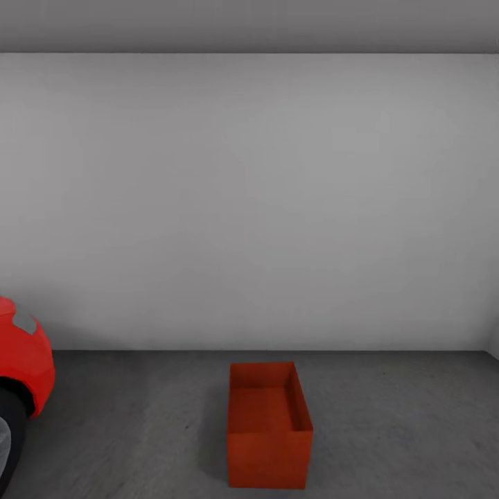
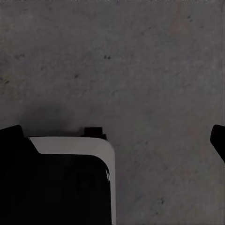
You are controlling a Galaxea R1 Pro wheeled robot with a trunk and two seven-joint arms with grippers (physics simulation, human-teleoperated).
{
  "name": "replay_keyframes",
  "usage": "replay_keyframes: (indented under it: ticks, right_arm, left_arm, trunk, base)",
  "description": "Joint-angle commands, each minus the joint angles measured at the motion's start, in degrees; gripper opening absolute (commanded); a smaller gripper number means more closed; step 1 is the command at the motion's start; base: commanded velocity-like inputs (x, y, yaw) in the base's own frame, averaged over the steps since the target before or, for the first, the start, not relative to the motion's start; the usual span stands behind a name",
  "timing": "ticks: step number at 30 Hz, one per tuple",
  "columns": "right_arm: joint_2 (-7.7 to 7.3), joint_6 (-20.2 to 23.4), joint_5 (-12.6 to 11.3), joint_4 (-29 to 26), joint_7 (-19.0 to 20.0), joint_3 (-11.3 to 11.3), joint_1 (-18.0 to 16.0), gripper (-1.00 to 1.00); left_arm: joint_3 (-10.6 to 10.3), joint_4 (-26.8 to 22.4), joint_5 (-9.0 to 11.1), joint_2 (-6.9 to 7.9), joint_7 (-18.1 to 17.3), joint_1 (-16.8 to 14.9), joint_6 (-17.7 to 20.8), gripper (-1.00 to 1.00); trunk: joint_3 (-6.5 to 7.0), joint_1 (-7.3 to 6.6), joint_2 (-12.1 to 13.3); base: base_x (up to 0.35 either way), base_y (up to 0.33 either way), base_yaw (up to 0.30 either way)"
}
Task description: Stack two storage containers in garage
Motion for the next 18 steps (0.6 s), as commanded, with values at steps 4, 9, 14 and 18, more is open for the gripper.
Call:
replay_keyframes:
  ticks: [4, 9, 14, 18]
  right_arm:
    - [-0.09, -0.3, -0.25, 0.16, -0.01, 0.68, -0.08, 1.0]
    - [-0.14, -0.25, -0.23, 0.16, 0.06, 0.75, -0.08, 1.0]
    - [-0.15, -0.11, -0.22, 0.16, 0.07, 0.79, -0.08, 1.0]
    - [-0.22, -0.21, -0.31, 0.16, 0.05, 0.72, -0.08, 1.0]
  left_arm:
    - [-0.08, 0.08, 0.44, -0.08, -0.19, -0.05, -0.18, 1.0]
    - [-0.08, 0.08, 0.44, -0.09, -0.25, -0.05, -0.18, 1.0]
    - [-0.09, 0.02, 0.35, -0.25, -0.27, -0.05, -0.31, 1.0]
    - [-0.09, -0.05, 0.3, -0.27, -0.27, -0.05, -0.45, 1.0]
  trunk:
    - [-0.08, 0.01, -0.06]
    - [-0.08, 0.01, -0.06]
    - [-0.08, 0.01, -0.06]
    - [-0.08, 0.01, -0.06]
  base:
    - [0.0, 0.0, 0.0]
    - [0.0, 0.0, 0.0]
    - [0.0, 0.0, 0.0]
    - [0.0, 0.0, 0.0]
